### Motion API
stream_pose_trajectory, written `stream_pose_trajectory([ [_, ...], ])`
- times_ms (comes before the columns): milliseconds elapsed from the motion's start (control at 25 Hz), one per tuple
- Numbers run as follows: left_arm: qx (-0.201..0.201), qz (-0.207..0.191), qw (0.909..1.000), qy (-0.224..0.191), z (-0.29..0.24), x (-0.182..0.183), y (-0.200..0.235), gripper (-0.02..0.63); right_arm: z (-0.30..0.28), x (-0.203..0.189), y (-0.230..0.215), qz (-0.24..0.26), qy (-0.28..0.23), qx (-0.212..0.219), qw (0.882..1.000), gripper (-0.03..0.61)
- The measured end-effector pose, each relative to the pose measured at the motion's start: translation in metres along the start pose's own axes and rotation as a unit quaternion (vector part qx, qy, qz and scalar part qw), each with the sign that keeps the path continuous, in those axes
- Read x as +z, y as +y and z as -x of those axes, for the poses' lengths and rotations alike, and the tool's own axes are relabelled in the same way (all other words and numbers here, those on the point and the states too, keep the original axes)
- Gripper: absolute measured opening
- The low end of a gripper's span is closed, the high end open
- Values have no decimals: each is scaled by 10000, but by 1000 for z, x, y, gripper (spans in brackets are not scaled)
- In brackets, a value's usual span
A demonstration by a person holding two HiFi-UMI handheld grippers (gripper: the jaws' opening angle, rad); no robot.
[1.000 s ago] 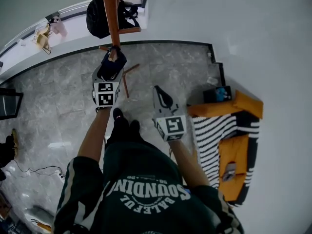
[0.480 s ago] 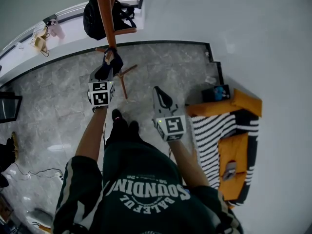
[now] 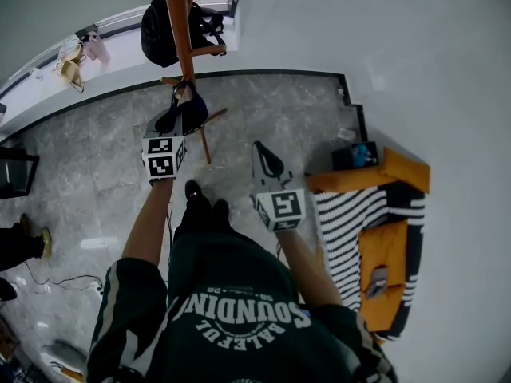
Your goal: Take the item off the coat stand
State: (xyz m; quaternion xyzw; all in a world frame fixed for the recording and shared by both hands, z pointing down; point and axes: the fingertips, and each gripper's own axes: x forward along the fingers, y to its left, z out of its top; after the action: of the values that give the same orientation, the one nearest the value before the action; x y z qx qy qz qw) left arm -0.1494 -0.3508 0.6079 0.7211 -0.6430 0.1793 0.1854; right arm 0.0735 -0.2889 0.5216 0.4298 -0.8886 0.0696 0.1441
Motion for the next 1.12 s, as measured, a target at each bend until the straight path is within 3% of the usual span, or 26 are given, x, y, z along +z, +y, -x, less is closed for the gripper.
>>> stream_pose_trajectory([
  [440, -85, 37, 9997, -217, 31, 12, -2, 28, 7, 3, 6, 10, 23, 16, 10000, -2],
  [1120, -341, -175, 9981, -483, 111, 10, -27, 28, 5, 42, 26, 237, -631, 307, 9973, -2],
])
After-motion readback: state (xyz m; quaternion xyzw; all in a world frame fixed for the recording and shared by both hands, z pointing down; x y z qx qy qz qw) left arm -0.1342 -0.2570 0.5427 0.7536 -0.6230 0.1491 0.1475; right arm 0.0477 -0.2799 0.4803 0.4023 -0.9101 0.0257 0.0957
